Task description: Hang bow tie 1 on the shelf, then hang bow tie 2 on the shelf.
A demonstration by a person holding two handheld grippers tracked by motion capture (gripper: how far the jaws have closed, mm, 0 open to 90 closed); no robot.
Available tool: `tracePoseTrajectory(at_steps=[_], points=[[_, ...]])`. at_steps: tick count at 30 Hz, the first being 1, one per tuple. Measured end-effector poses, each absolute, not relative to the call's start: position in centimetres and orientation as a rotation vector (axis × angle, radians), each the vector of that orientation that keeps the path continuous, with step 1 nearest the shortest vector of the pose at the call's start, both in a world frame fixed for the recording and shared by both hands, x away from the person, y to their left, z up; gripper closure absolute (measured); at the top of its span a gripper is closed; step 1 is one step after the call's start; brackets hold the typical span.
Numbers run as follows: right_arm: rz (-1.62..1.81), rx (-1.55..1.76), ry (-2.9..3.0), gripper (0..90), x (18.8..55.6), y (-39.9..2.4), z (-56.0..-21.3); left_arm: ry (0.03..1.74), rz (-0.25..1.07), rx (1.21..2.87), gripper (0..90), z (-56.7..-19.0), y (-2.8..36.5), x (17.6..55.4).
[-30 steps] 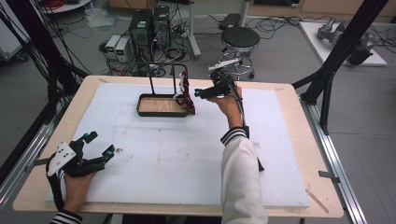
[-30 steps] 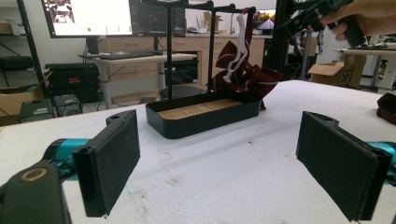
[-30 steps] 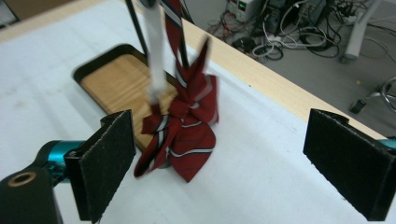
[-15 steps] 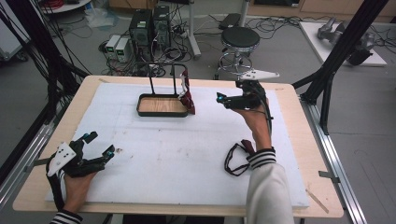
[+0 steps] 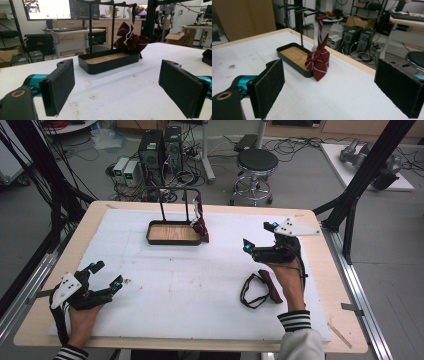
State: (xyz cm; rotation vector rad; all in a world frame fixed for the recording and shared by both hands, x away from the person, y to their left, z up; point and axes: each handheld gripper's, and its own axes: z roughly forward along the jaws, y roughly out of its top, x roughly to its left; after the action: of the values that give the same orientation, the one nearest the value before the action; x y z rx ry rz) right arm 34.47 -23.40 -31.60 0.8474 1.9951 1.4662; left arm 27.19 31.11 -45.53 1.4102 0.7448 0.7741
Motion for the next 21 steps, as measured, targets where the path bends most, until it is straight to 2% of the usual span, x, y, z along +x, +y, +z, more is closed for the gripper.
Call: tracePoseTrajectory(at_steps=[10, 21], points=[[1.519, 0.841, 1.925, 8.6, 31.2, -24.5, -33.7, 0.744, 0.774, 1.411, 13.9, -45.5, 31.1, 27.1], [1.502, 0.866, 1.902, 8.6, 30.2, -25.1, -34.8, 0.748, 0.773, 1.408, 13.9, -45.5, 31.1, 27.2]])
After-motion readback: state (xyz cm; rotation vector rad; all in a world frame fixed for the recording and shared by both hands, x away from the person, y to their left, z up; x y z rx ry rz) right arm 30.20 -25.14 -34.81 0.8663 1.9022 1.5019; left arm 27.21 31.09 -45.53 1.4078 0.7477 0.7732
